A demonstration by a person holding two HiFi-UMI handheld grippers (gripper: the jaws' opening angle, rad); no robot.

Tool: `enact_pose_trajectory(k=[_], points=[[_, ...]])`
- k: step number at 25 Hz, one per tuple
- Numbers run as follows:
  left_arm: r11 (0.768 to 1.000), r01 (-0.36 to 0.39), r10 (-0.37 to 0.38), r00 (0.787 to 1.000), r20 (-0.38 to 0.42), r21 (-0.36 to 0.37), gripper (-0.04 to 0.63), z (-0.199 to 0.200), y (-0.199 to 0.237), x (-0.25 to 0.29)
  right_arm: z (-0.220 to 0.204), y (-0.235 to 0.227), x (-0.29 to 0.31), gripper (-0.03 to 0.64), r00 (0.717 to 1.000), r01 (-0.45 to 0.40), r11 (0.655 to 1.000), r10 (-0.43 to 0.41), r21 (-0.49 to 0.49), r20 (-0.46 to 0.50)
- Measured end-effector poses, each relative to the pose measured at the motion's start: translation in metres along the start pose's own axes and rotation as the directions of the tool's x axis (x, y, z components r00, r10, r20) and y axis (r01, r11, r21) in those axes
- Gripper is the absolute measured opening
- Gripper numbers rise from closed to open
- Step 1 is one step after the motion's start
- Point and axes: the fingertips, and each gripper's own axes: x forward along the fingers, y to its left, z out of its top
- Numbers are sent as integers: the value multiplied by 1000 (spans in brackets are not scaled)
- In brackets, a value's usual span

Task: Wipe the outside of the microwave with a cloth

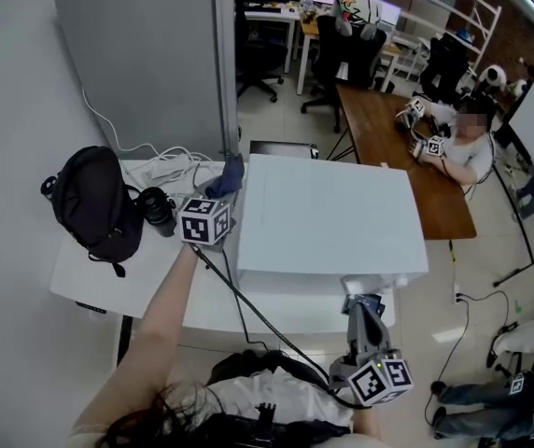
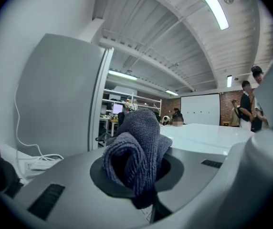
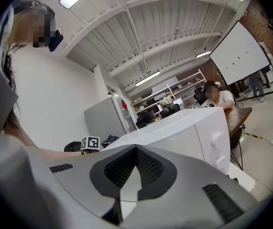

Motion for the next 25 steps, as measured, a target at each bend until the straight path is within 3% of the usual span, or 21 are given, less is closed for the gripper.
enact_pose_trajectory(k=[6,11,15,25], points=[[988,102,-104,995,-11,-119,48,-25,-17,-6,9,-13,13,28,1000,1,1000,-1,-24,-12],[980,146,-149,989,-16,-135,48,-40,-37,-45,0,-11,22,28,998,-33,999,33,-4,-45],[977,142,-146,989,-15,-159,48,-58,-55,-94,-13,-1,28,28,994,-79,997,80,13,-74],[944,98,-110,994,-20,-314,48,-109,-122,-199,-26,13,36,28,984,-139,990,142,31,-111]])
